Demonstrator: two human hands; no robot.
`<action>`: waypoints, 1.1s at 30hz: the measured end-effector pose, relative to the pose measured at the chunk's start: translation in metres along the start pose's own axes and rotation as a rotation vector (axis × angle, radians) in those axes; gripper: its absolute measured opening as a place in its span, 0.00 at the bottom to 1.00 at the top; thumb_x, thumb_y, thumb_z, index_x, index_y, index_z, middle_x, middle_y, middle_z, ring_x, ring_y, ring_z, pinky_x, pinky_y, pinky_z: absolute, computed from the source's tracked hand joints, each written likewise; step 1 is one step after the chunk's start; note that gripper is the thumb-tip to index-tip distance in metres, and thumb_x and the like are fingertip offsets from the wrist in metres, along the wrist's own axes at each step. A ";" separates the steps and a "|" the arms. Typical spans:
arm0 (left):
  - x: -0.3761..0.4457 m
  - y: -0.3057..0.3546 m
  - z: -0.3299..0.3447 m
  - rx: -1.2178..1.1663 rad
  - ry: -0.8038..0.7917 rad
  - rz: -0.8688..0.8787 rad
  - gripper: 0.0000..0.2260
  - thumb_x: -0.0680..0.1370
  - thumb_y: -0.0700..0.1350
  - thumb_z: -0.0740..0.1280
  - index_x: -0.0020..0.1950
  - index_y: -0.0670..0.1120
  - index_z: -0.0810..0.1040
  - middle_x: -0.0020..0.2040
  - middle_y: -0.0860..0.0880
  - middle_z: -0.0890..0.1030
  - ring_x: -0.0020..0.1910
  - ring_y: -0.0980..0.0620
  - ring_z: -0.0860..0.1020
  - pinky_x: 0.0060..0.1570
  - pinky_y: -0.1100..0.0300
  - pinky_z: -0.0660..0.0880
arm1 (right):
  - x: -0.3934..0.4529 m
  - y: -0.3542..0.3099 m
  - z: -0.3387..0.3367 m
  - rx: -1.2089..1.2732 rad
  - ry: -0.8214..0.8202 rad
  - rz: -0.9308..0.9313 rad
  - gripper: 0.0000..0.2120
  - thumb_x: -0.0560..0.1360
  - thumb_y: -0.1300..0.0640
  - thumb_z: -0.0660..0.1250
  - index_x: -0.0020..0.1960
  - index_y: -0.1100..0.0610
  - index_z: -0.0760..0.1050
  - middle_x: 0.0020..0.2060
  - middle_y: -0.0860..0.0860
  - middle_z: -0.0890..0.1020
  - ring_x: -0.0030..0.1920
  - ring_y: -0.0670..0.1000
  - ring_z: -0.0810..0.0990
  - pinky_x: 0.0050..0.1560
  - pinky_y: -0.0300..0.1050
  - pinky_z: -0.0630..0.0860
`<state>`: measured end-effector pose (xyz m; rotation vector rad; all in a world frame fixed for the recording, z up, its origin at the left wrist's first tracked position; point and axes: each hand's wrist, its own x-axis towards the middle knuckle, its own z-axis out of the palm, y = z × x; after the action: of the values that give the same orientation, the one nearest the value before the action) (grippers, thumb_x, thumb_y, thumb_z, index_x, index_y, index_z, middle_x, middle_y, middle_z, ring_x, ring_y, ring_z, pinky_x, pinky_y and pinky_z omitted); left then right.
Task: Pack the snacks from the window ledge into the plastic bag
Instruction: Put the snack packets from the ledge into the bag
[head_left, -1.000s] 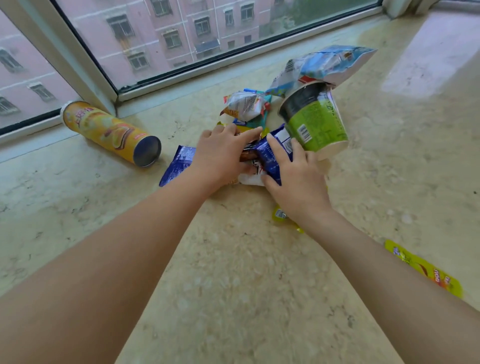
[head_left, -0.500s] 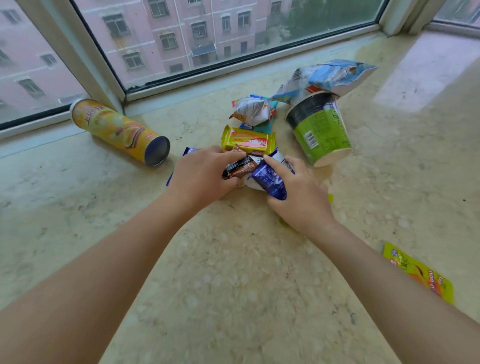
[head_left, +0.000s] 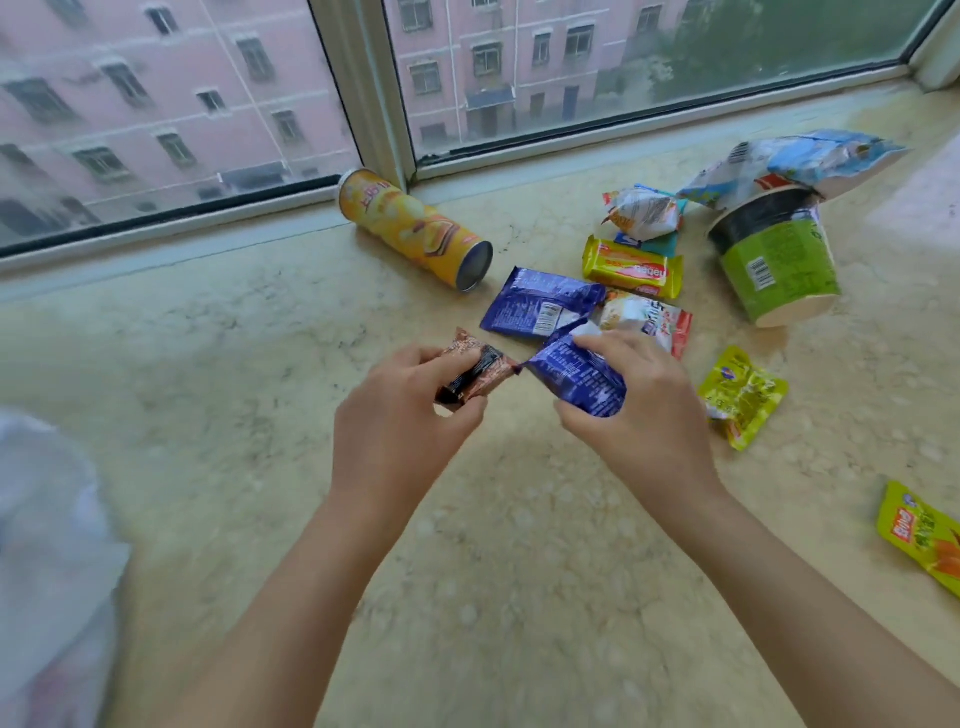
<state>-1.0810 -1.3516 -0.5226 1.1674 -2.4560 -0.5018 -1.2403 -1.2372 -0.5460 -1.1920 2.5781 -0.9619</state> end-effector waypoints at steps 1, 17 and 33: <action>-0.011 -0.006 -0.009 -0.002 0.026 -0.012 0.17 0.70 0.51 0.73 0.59 0.62 0.80 0.53 0.59 0.80 0.48 0.55 0.78 0.38 0.62 0.70 | -0.008 -0.010 0.003 0.042 -0.006 -0.018 0.28 0.64 0.50 0.75 0.64 0.44 0.75 0.60 0.46 0.75 0.60 0.51 0.73 0.56 0.53 0.73; -0.136 -0.076 -0.183 0.171 0.297 -0.089 0.16 0.69 0.50 0.70 0.56 0.55 0.83 0.50 0.52 0.83 0.44 0.48 0.81 0.33 0.58 0.77 | -0.122 -0.191 0.010 0.161 -0.007 -0.339 0.23 0.64 0.50 0.72 0.59 0.47 0.78 0.57 0.46 0.77 0.52 0.51 0.77 0.50 0.57 0.75; -0.234 -0.208 -0.301 0.389 0.380 -0.308 0.15 0.70 0.47 0.75 0.56 0.50 0.84 0.56 0.49 0.82 0.47 0.46 0.82 0.34 0.56 0.78 | -0.205 -0.360 0.104 0.177 -0.126 -0.577 0.22 0.63 0.48 0.72 0.57 0.46 0.78 0.55 0.45 0.78 0.49 0.52 0.79 0.44 0.51 0.75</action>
<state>-0.6645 -1.3371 -0.4011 1.6354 -2.1032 0.1273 -0.8341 -1.3125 -0.4364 -1.9158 2.0286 -1.1329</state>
